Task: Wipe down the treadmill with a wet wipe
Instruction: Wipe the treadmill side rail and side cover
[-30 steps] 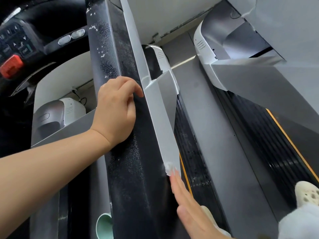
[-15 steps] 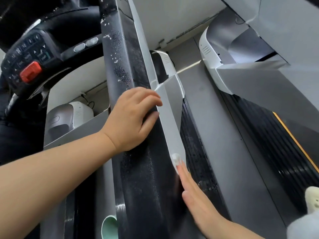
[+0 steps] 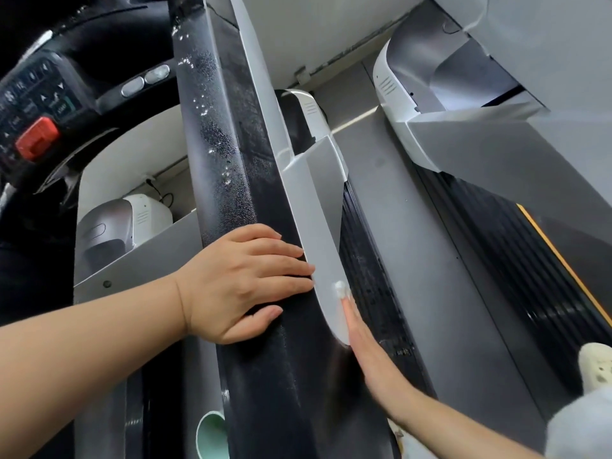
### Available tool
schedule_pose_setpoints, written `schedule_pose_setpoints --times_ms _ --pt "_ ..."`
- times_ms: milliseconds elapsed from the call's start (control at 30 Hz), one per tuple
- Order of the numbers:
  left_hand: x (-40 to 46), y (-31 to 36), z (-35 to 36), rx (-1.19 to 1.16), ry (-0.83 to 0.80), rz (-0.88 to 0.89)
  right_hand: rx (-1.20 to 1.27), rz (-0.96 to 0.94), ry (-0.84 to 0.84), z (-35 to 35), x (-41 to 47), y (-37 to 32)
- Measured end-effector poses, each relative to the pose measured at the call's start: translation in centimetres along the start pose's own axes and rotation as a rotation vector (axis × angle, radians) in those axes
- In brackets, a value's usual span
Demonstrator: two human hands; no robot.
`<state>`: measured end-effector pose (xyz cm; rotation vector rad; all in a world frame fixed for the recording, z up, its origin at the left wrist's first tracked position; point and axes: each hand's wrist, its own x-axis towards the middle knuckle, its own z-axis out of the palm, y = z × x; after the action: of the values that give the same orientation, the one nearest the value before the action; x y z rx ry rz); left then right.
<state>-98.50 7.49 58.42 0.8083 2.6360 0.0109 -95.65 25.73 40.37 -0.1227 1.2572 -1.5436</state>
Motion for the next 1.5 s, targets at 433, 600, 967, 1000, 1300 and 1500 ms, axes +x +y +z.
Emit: schedule_pose_setpoints --times_ms 433,600,967,1000,1300,1500 --pt "0.1 0.1 -0.1 0.016 0.008 -0.004 -0.049 0.154 0.017 -2.0 3.7 -5.2" --pt "0.2 0.1 -0.1 0.012 0.009 -0.004 -0.070 -0.042 -0.057 -0.5 0.3 -3.2" --pt "0.1 0.1 -0.1 -0.016 0.021 -0.006 -0.157 0.059 -0.053 -1.4 4.3 -4.4" --pt "0.1 0.1 -0.1 -0.018 0.021 -0.007 -0.131 0.079 -0.044 -1.7 5.1 -4.8" --pt "0.2 0.1 -0.1 -0.009 0.030 -0.001 -0.213 -0.252 -0.152 -0.3 -1.6 -5.0" --pt "0.1 0.0 0.0 0.004 0.046 0.016 -0.153 -0.128 -0.096 -0.4 1.1 -5.0"
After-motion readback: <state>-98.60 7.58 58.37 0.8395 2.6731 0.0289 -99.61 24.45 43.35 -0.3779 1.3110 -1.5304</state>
